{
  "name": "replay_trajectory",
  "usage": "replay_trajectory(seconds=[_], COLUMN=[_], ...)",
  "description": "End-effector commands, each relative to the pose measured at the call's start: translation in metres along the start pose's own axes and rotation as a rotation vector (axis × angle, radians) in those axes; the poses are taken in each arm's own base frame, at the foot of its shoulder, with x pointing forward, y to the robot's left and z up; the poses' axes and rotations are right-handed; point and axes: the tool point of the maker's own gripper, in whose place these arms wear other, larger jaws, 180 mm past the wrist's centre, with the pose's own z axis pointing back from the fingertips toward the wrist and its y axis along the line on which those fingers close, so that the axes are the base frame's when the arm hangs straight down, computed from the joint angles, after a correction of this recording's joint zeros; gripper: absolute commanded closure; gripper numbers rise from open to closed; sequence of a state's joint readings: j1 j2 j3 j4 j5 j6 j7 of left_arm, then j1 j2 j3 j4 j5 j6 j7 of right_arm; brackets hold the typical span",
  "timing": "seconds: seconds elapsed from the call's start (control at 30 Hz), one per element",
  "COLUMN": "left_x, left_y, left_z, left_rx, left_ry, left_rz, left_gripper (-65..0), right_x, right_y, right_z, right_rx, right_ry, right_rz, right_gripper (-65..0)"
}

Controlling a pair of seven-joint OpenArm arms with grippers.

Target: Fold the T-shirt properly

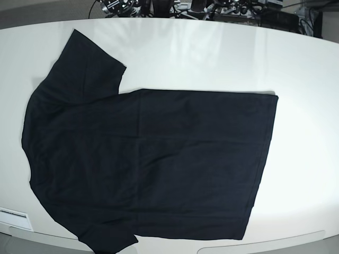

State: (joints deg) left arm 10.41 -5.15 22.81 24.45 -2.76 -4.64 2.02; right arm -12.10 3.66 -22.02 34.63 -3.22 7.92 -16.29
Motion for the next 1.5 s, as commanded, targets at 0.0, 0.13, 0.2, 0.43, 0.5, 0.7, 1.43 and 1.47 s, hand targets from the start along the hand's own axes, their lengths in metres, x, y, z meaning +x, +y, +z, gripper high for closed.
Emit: replay_trajectory(seconds=[0.0, 0.13, 0.2, 0.43, 0.5, 0.7, 1.43, 1.47], left_x=[-0.012, -0.046, -0.062, -0.113, -0.123, -0.139, 0.073, 0.079], left_y=[0.003, 0.001, -0.001, -0.015, -0.019, -0.028, 0.084, 0.087], left_z=[0.003, 0.019, 0.031, 0.091, 0.113, 0.181, 0.339, 0.344], left_rx=[0.009, -0.023, -0.029, -0.077, -0.097, -0.149, 0.300, 0.313], left_ry=[0.018, 0.053, 0.049, 0.075, 0.081, 0.072, -0.409, -0.432], left_rz=[-0.020, -0.078, -0.094, -0.149, -0.181, -0.298, -0.485, -0.492], left_gripper=[0.0, 0.0, 0.0, 0.0, 0.0, 0.0, 0.0, 0.0], right_x=[-0.007, -0.052, -0.075, -0.151, -0.166, -0.183, -0.045, -0.038], right_y=[-0.001, 0.005, 0.013, 0.041, 0.044, 0.061, -0.030, -0.031], right_z=[0.001, 0.009, 0.016, 0.066, 0.086, 0.153, 0.323, 0.326], right_rx=[-0.001, 0.017, 0.046, 0.124, 0.107, 0.070, -0.593, -0.612], right_ry=[0.020, 0.108, 0.120, 0.192, 0.211, 0.200, -0.208, -0.241], right_rz=[0.009, 0.023, 0.036, 0.035, 0.028, 0.056, 0.239, 0.267], right_gripper=[0.0, 0.0, 0.0, 0.0, 0.0, 0.0, 0.0, 0.0])
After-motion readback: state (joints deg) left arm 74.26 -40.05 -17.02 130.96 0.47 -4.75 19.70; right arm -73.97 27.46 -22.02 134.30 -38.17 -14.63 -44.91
